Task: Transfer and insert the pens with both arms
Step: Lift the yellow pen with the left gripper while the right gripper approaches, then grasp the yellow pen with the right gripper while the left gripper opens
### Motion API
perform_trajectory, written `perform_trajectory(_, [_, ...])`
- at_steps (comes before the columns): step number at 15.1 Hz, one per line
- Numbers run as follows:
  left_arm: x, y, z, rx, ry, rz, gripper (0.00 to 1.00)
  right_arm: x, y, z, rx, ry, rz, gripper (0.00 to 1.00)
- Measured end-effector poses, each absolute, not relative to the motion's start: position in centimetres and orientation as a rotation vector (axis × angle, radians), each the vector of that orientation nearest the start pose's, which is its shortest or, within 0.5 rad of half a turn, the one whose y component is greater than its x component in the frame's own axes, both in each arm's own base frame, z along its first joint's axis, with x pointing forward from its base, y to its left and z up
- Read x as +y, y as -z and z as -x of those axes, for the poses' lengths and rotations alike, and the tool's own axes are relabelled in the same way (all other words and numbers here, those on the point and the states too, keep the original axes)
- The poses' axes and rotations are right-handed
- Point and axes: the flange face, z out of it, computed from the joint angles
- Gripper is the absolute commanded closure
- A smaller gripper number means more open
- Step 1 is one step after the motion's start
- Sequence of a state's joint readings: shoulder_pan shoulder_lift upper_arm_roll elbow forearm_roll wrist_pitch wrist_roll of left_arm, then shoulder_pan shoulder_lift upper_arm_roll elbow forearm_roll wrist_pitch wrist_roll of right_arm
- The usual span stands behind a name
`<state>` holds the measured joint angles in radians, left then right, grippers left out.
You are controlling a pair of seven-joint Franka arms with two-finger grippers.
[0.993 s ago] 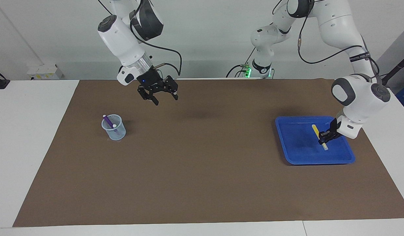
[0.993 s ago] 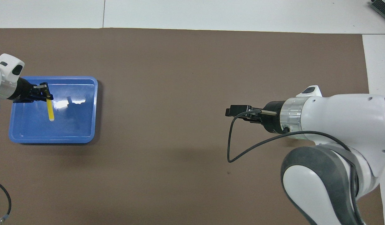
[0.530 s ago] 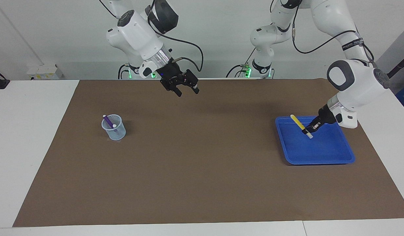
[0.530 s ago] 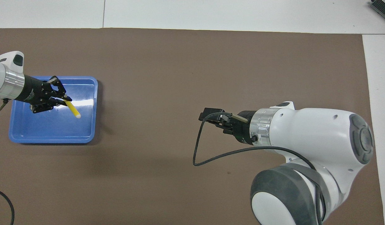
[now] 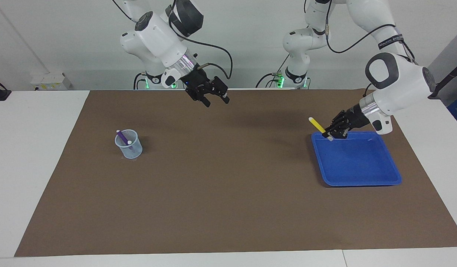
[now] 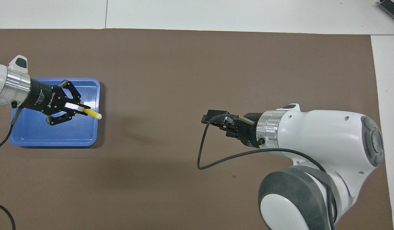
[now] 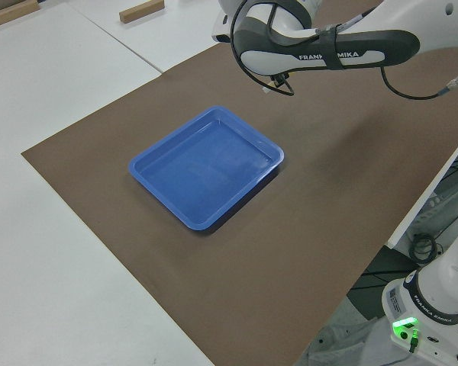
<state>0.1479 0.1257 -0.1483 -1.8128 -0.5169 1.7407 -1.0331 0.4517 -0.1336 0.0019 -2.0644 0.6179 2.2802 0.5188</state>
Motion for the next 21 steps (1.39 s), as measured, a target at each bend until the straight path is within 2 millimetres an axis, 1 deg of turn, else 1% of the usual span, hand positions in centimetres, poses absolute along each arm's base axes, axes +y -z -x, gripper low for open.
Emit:
perform_trajectory(1, [-5.4,-46.9,-57.7,-1.94,-0.771,2.793,1.0,25.4,-53.5,-48.8,0.491,0.078,2.457,0.08])
perform_trajectory(2, [-6.9,-47.2,-57.5,-1.984,-0.794,2.742,1.0,25.7,-54.0,-49.0,0.496,0.099,2.442,0.1])
perform_trajectory(3, [-8.6,-47.6,-57.1,-2.02,-0.814,2.694,1.0,26.5,-54.6,-48.9,0.512,0.116,2.42,0.14])
perform_trajectory(4, [-10.2,-48.0,-56.7,-2.047,-0.836,2.656,1.0,27.9,-55.3,-48.7,0.537,0.128,2.394,0.16])
perform_trajectory(6, [-13.0,-48.9,-55.5,-2.08,-0.866,2.61,1.0,31.5,-56.6,-47.6,0.562,0.156,2.338,0.18])
perform_trajectory(7, [-14.0,-49.3,-54.8,-2.097,-0.869,2.594,1.0,33.2,-57.0,-47.0,0.561,0.167,2.316,0.18])
perform_trajectory(8, [-14.7,-49.8,-54.0,-2.117,-0.87,2.584,1.0,34.4,-57.1,-46.4,0.556,0.17,2.304,0.19])
perform_trajectory(10, [-15.4,-50.6,-52.5,-2.144,-0.875,2.581,1.0,35.7,-57.0,-45.9,0.546,0.181,2.292,0.2])
perform_trajectory(12, [-15.5,-51.4,-50.9,-2.165,-0.875,2.572,1.0,36.7,-57.0,-46.0,0.555,0.193,2.273,0.22])
perform_trajectory(14, [-15.9,-52.0,-50.0,-2.19,-0.872,2.55,1.0,38.7,-56.7,-45.9,0.555,0.184,2.261,0.24])
perform_trajectory(15, [-16.3,-52.3,-49.7,-2.198,-0.868,2.543,1.0,39.6,-56.5,-45.9,0.553,0.186,2.254,0.24])
perform_trajectory(16, [-16.8,-52.4,-49.4,-2.209,-0.862,2.537,1.0,40.4,-56.2,-46.1,0.55,0.19,2.249,0.26])
perform_trajectory(18, [-17.7,-52.5,-49.0,-2.214,-0.859,2.536,1.0,41.2,-55.6,-46.5,0.55,0.189,2.251,0.29])
perform_trajectory(21, [-18.1,-52.7,-48.9,-2.218,-0.861,2.537,1.0,41.4,-54.9,-46.7,0.555,0.183,2.258,0.37])
